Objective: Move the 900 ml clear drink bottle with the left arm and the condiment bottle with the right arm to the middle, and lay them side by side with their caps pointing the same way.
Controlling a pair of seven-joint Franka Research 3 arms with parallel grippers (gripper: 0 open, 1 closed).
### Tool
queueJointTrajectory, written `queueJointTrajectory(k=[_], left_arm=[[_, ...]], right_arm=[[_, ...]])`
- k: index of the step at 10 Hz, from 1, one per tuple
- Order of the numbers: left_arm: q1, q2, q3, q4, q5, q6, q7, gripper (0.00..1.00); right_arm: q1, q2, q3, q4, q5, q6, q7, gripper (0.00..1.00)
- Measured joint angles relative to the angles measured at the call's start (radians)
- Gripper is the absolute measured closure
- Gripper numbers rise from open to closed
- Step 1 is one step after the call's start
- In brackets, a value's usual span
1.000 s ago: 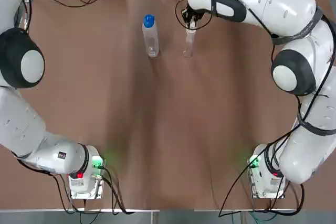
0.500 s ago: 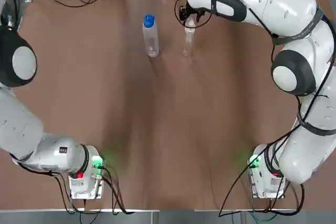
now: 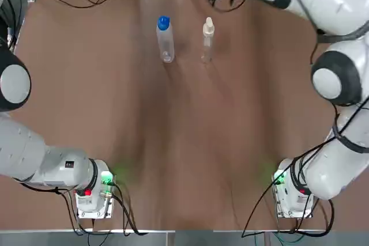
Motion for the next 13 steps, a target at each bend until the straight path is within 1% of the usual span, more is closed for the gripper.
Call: queueJointTrajectory(k=[2,3,5,7,8,10,13], left_arm=[[0.0,0.001,0.0,-0.002,0.0,0.002,0.022,0.0],[-0.001,0.002,-0.001,-0.004,0.0,0.002,0.023,0.0],[0.002,0.003,0.001,-0.004,0.0,0.005,0.025,0.0],[0.002,0.003,0.0,-0.004,0.0,0.007,0.028,0.0],[0.001,0.003,0.0,-0.004,0.0,0.007,0.032,0.0],[0.0,0.003,0.0,-0.004,0.0,0.008,0.033,0.0],[0.001,0.002,0.0,0.008,0.0,0.013,0.033,0.0]], right_arm=[[-0.146,-0.158,-0.002,-0.075,-0.001,-0.086,-0.062,0.01],[-0.208,-0.211,-0.002,-0.096,-0.001,-0.142,-0.095,0.01],[-0.317,-0.277,0.0,-0.108,0.001,-0.253,-0.179,0.01],[-0.411,-0.311,0.01,-0.1,0.002,-0.338,-0.301,0.01],[-0.457,-0.317,0.019,-0.097,0.003,-0.362,-0.347,0.01],[-0.538,-0.32,0.055,-0.098,0.004,-0.391,-0.414,0.02],[-0.553,-0.337,0.072,-0.112,0.005,-0.399,-0.429,0.02]])
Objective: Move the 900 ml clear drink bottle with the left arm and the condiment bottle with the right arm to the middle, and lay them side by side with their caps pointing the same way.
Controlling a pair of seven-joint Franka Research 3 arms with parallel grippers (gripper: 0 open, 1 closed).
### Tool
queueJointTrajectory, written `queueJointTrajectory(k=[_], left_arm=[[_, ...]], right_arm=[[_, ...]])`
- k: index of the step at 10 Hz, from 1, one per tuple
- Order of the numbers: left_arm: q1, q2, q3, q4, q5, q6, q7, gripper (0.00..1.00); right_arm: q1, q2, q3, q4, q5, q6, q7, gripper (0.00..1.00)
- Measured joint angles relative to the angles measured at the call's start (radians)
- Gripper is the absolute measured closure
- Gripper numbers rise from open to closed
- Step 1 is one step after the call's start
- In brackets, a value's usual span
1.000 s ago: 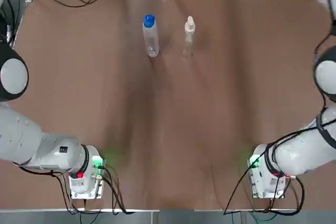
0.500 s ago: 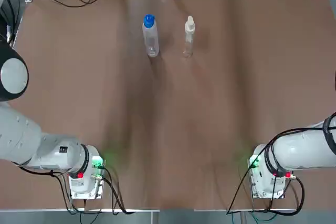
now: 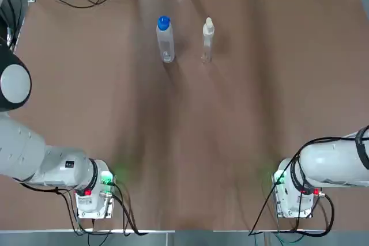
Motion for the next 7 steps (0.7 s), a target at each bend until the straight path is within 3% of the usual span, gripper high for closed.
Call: queueJointTrajectory(k=[7], left_arm=[[0.0,0.0,0.0,0.0,0.0,0.0,0.0,0.0]], right_arm=[[-0.009,-0.021,0.005,-0.031,0.021,0.041,0.0,0.02]])
